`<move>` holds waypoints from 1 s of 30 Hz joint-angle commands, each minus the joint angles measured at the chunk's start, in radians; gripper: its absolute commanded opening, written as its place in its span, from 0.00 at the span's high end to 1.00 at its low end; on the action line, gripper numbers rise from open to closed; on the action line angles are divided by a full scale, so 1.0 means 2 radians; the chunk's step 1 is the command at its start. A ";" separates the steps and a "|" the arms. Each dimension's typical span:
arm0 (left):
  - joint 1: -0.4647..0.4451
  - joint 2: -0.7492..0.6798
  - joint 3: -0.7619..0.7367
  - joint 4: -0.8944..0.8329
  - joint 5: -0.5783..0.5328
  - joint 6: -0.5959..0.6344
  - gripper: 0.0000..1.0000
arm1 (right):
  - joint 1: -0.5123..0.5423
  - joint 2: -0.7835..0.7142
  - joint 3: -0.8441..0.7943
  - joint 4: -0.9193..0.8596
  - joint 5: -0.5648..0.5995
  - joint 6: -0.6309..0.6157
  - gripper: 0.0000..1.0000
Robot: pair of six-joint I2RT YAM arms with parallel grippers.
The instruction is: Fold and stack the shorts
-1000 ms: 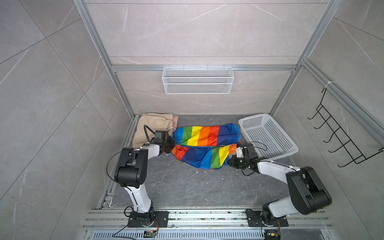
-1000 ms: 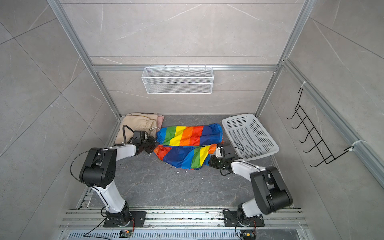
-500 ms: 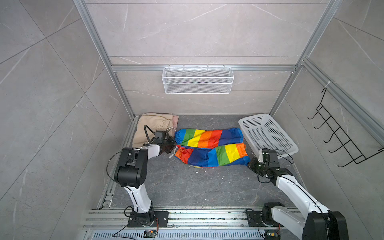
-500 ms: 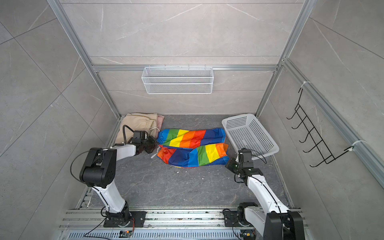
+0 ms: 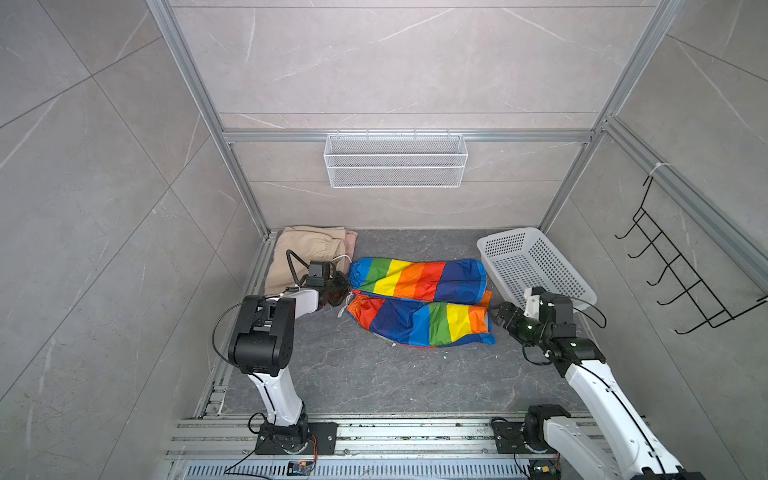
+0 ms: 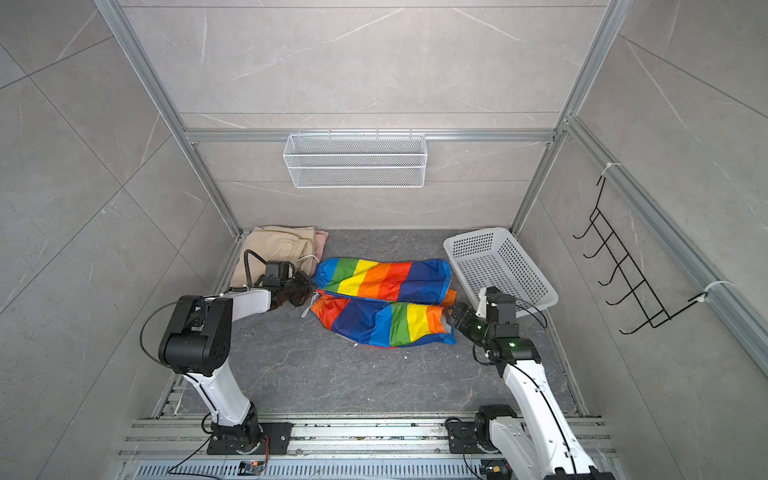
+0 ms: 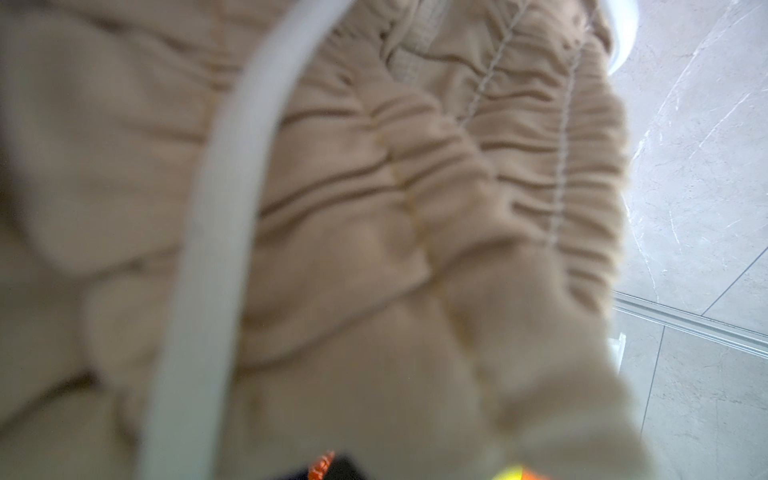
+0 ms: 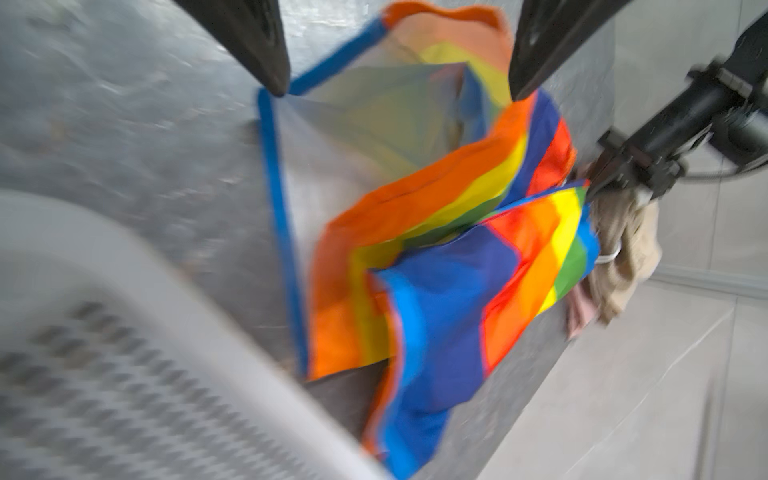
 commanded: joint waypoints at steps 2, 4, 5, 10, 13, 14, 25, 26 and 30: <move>0.002 -0.005 0.001 0.008 0.004 0.004 1.00 | 0.090 0.038 0.051 0.030 0.026 0.036 0.14; 0.003 -0.005 0.001 0.007 0.003 0.005 1.00 | 0.126 0.066 0.083 0.041 0.032 0.043 0.12; 0.002 -0.005 0.001 0.007 0.003 0.005 1.00 | 0.139 0.075 0.097 0.043 0.037 0.044 0.12; 0.001 -0.004 0.000 0.007 0.003 0.004 1.00 | 0.171 0.141 0.168 0.039 0.051 0.032 0.07; 0.001 -0.004 0.001 0.007 0.004 0.005 1.00 | 0.172 0.206 0.180 0.036 0.034 0.022 0.01; 0.002 -0.002 0.001 0.007 0.005 0.006 1.00 | 0.174 0.215 0.172 0.046 0.034 0.023 0.01; 0.002 0.008 0.004 0.015 0.008 0.003 1.00 | 0.167 0.136 0.041 -0.057 0.125 -0.004 0.00; 0.001 0.010 0.005 0.016 0.009 0.003 1.00 | 0.159 0.123 0.035 -0.072 0.129 -0.008 0.01; 0.002 0.011 0.003 0.020 0.009 0.001 1.00 | 0.121 0.069 0.066 -0.143 0.139 -0.029 0.00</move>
